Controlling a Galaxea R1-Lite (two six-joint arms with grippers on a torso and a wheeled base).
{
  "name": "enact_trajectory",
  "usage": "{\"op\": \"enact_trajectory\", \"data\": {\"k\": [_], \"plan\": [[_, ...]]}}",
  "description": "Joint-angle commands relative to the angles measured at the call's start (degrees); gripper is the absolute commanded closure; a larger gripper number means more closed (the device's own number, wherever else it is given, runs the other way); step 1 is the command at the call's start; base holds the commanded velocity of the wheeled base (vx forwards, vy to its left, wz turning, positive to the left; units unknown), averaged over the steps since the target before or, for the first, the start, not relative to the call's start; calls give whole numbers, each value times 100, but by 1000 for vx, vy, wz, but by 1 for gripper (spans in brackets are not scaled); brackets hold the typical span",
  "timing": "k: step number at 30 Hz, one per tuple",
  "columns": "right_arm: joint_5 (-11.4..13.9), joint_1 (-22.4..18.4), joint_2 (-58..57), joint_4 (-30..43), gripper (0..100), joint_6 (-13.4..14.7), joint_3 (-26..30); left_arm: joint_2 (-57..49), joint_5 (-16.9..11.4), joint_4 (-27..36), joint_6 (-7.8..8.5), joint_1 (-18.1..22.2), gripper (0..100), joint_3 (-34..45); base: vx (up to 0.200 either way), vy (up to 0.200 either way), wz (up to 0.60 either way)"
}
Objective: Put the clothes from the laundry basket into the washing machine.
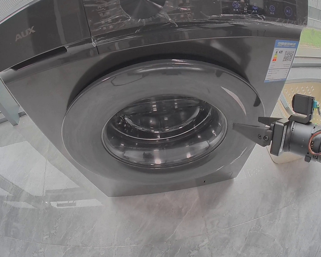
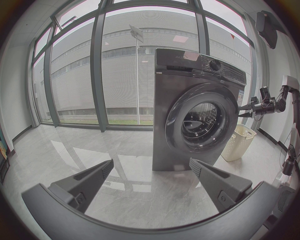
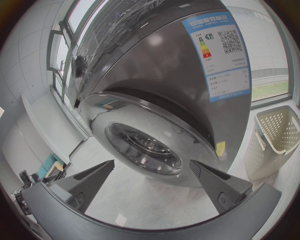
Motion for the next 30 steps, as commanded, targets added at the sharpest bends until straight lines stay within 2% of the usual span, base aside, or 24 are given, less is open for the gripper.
{"op": "enact_trajectory", "data": {"k": [1,12,18,30], "plan": [[-2,-111,110,-23,0,-10,-83,-55,0,-2,1,1,0,101,0,0,0],[7,-67,92,-23,0,-19,-250,-55,0,-2,10,1,0,101,0,0,0],[15,-58,110,-31,0,-28,-276,-55,-9,-2,10,1,0,101,200,0,0],[7,-76,83,-31,0,-28,-338,-55,-18,-2,-16,1,0,101,0,0,0]]}}
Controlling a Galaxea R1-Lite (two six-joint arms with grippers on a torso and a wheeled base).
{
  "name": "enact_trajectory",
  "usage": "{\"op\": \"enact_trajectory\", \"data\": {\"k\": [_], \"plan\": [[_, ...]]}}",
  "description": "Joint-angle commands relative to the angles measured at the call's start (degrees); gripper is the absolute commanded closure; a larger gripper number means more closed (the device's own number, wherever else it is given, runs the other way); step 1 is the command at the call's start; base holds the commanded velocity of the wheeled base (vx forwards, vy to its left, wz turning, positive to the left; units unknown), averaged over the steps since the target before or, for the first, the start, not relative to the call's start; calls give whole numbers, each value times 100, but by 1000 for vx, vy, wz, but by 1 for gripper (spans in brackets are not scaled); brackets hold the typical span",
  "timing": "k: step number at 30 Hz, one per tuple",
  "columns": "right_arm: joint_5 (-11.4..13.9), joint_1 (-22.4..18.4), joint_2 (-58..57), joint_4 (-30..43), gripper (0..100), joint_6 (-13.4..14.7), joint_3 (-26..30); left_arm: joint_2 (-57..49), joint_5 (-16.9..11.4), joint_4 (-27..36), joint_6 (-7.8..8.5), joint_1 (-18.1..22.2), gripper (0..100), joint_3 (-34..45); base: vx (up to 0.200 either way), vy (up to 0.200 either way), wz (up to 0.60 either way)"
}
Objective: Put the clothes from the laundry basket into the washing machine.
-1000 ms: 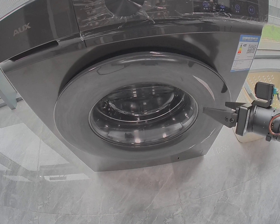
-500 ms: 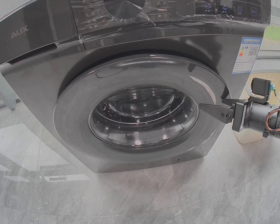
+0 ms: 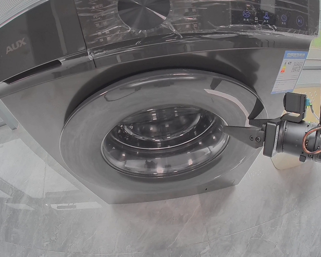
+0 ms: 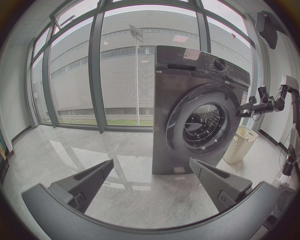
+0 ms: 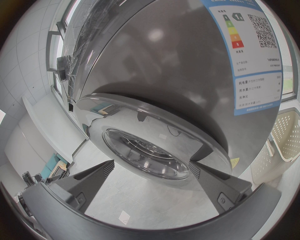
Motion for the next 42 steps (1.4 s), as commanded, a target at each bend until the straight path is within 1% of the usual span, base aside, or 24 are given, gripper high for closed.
{"op": "enact_trajectory", "data": {"k": [1,8,11,12,13,14,17,18,19,20,21,22,24,26,28,30,33,35,36,37,39,41,42], "plan": [[-51,-21,-61,-112,0,-23,-7,-61,2,-2,-2,1,0,101,0,0,0],[-68,41,-113,-103,0,-49,98,-61,2,-2,-11,1,0,101,0,0,0],[-42,137,-386,-103,0,-269,406,-61,2,-2,-19,1,0,101,0,0,0],[-42,137,-386,-103,0,-269,406,-61,2,-2,-19,1,0,101,0,0,0],[-33,243,-764,-103,0,-480,827,-61,2,-2,-19,1,0,101,0,0,0],[-24,304,-1036,-94,0,-603,1118,-61,2,-2,-28,1,0,101,0,0,0],[-33,383,-1775,-85,0,-911,1829,-61,2,-2,-37,1,0,101,0,0,0],[-33,322,-2100,-68,0,-1007,2102,-61,2,-2,-28,1,0,101,0,0,0],[-33,313,-2144,-68,0,-1016,2137,-61,2,-2,-28,1,0,101,0,0,0],[-42,190,-2706,-33,0,-1130,2559,-61,2,-2,-28,1,0,101,0,0,0],[-42,128,-2847,-33,0,-1148,2647,-61,2,-2,-28,1,0,101,0,0,0],[-42,-109,-3321,11,0,-1166,2893,-61,2,-2,-28,1,0,101,0,0,0],[-33,-531,-4077,125,0,-1192,3201,-61,2,-2,-28,1,0,101,0,0,0],[-42,-873,-4728,407,0,-1227,3350,-61,-7,-2,-37,1,0,101,0,0,0],[-51,-1269,-5466,934,0,-1333,3429,-61,-7,-2,-37,1,0,101,0,0,0],[2,-1656,-6204,1593,0,-1429,3438,-61,-7,-2,-37,1,0,101,0,0,0],[116,-2113,-7241,2797,0,-1500,3324,-61,-7,-2,-37,1,0,101,0,0,0],[222,-2280,-7777,3474,0,-1552,3262,-61,-7,-2,-28,1,0,101,0,0,0],[248,-2332,-7980,3685,0,-1561,3253,-61,-7,-2,-28,1,0,101,0,0,0],[239,-2359,-8059,3755,0,-1561,3297,-61,-7,-2,-28,1,0,101,0,0,0],[213,-2368,-8032,3580,0,-1552,3455,-61,-7,-2,-28,1,0,101,0,0,0],[90,-2376,-8024,3474,0,-1517,3561,-61,-7,-2,-37,1,0,101,0,0,0],[-59,-2368,-8024,3518,0,-1482,3561,-61,-7,-2,-37,1,0,101,0,0,0]]}}
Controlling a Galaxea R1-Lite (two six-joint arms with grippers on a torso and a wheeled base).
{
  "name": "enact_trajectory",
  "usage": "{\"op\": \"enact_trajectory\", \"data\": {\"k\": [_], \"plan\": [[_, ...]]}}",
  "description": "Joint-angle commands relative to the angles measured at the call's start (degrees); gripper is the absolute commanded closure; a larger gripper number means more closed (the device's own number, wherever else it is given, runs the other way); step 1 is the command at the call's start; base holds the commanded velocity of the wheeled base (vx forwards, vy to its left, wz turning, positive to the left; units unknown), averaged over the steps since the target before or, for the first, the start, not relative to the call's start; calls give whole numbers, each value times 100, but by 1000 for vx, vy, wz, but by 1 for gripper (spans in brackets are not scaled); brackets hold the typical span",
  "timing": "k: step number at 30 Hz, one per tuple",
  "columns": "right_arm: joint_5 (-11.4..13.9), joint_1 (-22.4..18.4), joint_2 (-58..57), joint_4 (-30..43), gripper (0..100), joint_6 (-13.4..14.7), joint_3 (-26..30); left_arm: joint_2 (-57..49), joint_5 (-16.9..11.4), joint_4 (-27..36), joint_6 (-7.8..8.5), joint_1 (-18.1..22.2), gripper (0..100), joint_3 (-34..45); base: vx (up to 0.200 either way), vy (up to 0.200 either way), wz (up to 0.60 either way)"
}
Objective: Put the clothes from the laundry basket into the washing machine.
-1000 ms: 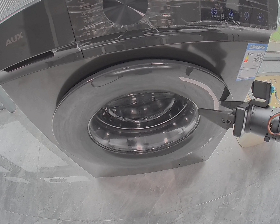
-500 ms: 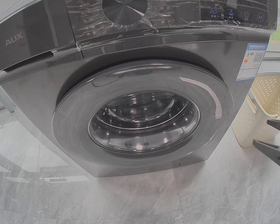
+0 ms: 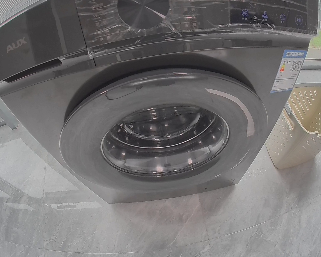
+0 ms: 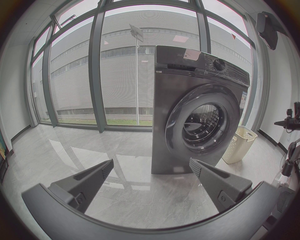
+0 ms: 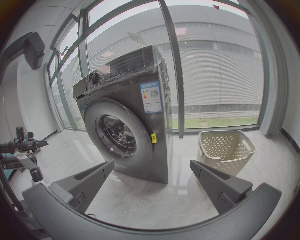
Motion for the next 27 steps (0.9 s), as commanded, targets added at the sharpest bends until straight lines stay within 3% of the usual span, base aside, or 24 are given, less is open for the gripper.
{"op": "enact_trajectory", "data": {"k": [1,4,6,7,9,10,12,14,27], "plan": [[-295,-624,-1447,636,0,-59,346,-66,2,-2,-7,1,0,101,0,0,0],[-656,-660,-1447,628,0,-77,346,-66,2,-2,-7,1,0,101,0,0,0],[-700,-800,-1456,610,0,-103,346,-66,2,-2,-7,1,0,101,0,0,0],[-621,-1134,-1517,663,0,-138,346,-66,2,-2,2,1,0,101,0,0,0],[-418,-1363,-1640,742,0,-182,346,-66,2,-2,-7,1,0,101,0,0,0],[-85,-1459,-1833,1006,0,-200,346,-66,2,-2,-7,1,0,101,0,0,0],[-67,-1424,-1904,1155,0,-200,346,-66,2,-2,-7,1,0,101,0,0,0],[-269,-1354,-1992,1823,0,-103,346,-66,-7,-2,-7,1,0,101,0,0,0],[-287,-1345,-1992,1858,0,-86,346,-66,11,-2,2,1,0,101,0,0,0]]}}
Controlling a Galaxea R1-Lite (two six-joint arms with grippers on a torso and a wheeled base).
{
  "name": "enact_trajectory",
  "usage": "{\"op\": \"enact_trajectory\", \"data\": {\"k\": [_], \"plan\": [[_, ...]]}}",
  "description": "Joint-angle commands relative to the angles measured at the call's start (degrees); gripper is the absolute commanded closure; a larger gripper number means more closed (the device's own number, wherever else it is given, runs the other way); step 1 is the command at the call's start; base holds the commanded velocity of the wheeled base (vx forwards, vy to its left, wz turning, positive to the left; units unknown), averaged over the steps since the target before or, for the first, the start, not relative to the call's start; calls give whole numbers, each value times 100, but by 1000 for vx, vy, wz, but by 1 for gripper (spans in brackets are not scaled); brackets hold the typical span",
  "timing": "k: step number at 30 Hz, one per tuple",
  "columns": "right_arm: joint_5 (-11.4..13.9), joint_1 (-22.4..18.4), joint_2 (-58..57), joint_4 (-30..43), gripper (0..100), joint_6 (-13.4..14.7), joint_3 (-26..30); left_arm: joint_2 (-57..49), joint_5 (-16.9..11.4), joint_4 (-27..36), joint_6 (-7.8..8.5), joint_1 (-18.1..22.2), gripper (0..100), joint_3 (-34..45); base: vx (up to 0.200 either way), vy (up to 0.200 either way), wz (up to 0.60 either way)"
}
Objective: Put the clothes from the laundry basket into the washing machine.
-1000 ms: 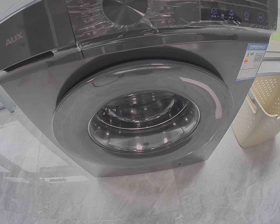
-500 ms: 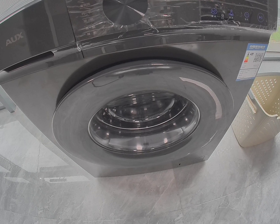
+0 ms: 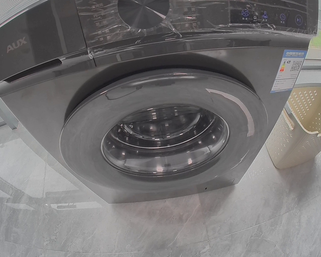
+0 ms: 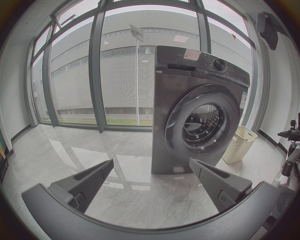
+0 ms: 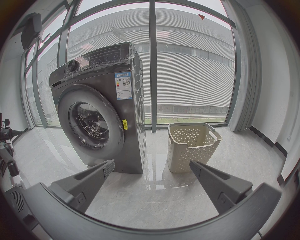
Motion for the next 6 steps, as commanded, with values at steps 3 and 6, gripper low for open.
{"op": "enact_trajectory", "data": {"k": [3,6], "plan": [[-15,-3,-79,4,0,11,101,-66,28,-4,66,1,0,101,0,0,0],[-7,6,-79,4,0,-7,101,-66,11,-4,57,1,0,101,0,0,0]]}}
